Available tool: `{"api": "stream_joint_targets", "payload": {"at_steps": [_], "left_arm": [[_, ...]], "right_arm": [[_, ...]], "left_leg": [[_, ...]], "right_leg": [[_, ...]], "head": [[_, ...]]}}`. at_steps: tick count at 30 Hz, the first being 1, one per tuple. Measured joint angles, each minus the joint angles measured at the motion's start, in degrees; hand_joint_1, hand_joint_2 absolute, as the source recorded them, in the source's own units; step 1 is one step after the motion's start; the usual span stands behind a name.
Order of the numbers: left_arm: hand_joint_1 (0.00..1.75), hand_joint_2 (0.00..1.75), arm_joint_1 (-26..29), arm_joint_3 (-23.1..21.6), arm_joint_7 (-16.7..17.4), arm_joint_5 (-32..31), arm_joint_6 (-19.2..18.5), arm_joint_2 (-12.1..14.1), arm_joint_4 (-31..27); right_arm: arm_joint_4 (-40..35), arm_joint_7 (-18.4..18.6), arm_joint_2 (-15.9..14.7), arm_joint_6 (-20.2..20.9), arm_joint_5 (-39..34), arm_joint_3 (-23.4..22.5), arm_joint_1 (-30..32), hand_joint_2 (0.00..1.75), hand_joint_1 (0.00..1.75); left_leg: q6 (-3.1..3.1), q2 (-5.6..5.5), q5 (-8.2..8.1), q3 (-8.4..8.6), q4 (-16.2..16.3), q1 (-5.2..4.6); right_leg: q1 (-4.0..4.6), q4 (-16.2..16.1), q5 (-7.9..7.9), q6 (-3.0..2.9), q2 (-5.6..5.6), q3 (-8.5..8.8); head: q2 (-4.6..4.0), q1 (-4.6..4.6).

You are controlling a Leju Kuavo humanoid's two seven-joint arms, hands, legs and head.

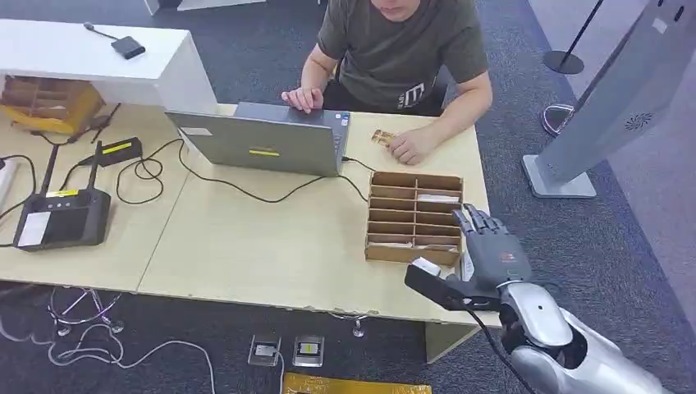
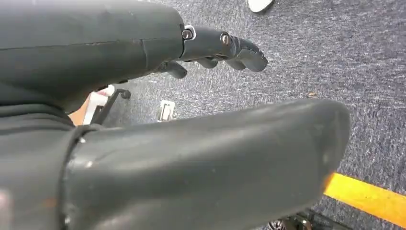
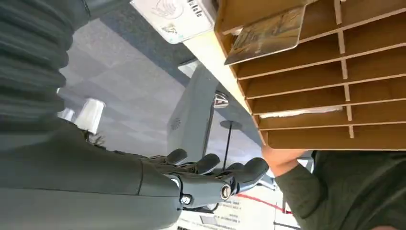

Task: Pass the card to the sensor for recognition and then transmit it.

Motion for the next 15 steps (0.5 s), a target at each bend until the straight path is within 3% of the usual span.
{"api": "stream_joint_targets", "payload": {"at_steps": [15], "left_arm": [[0.0, 0.0, -0.01, 0.0, -0.15, -1.18, -0.59, 0.24, 0.0]], "right_arm": [[5.84, -0.2, 2.54, -5.34, 0.11, 1.57, -0.83, 1.75, 0.0]], "left_leg": [[0.0, -0.01, 0.0, -0.01, 0.0, 0.0]], "right_leg": [[0.0, 0.01, 0.0, 0.0, -0.03, 0.01]], "head": [[0.0, -0.02]]}}
